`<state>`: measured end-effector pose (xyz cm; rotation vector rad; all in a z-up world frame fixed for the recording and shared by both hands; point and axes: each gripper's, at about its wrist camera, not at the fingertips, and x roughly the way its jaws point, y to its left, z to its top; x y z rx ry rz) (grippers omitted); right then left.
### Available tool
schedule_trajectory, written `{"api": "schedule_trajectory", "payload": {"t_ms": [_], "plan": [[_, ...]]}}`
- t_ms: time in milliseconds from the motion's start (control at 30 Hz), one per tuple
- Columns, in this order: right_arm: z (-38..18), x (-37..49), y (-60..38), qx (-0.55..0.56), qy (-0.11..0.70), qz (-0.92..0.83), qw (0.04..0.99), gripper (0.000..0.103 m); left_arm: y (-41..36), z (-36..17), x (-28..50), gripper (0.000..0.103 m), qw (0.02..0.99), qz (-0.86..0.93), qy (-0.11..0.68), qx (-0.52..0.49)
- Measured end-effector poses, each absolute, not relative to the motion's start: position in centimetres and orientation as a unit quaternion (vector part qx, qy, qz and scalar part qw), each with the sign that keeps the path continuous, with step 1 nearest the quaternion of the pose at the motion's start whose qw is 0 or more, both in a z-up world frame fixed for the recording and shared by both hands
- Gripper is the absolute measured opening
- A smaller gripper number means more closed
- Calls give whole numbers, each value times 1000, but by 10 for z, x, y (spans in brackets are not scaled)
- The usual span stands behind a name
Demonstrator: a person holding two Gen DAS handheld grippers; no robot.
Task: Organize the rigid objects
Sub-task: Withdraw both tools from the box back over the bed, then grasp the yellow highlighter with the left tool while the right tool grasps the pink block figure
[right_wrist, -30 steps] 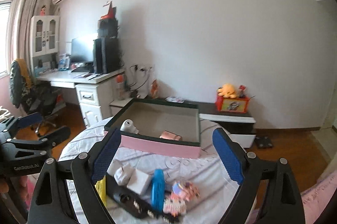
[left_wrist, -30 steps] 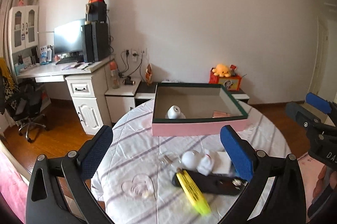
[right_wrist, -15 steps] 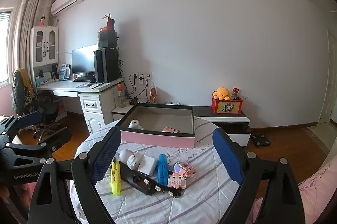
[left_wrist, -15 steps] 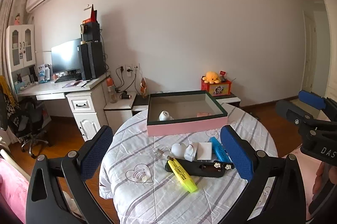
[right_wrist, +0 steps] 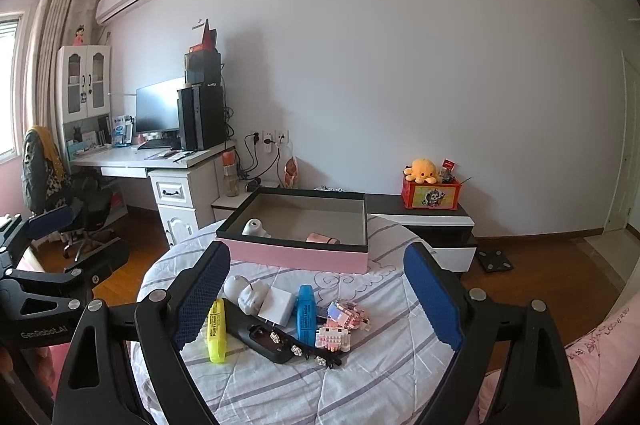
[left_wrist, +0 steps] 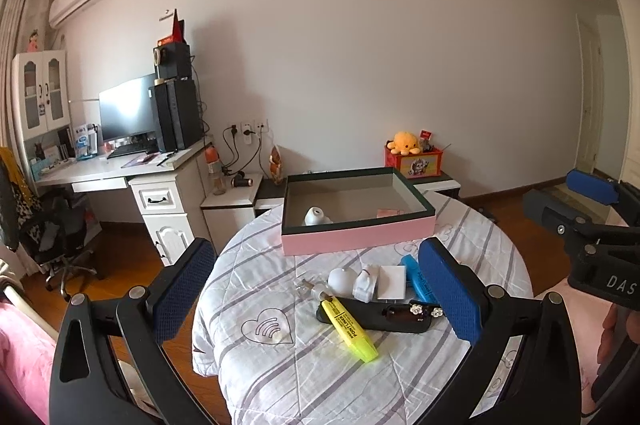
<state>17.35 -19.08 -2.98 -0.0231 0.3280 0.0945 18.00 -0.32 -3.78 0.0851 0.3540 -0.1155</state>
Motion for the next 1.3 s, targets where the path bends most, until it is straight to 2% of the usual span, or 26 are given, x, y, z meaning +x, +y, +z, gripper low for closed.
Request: {"api": "schedule_trajectory", "payload": {"t_ms": [400,867,1167,1233,1267,1300], "plan": [[-54,202,-197,-7,202,49,978,90,-12,-64,211,103,973,-65,218,48],[-129,247,-219,1,308,31,951,90,-15,-157,272,103,928,-66,366,24],[-157,262,-228,7,344,29,938,90,-21,-203,294,103,906,-60,418,38],[-160,265,-229,8,349,30,937,90,-18,-206,297,97,905,-64,420,34],[-162,266,-230,8,351,29,936,90,-17,-208,298,88,902,-71,424,34],[-163,266,-230,7,352,29,935,90,-16,-209,299,83,901,-73,426,33]]}}
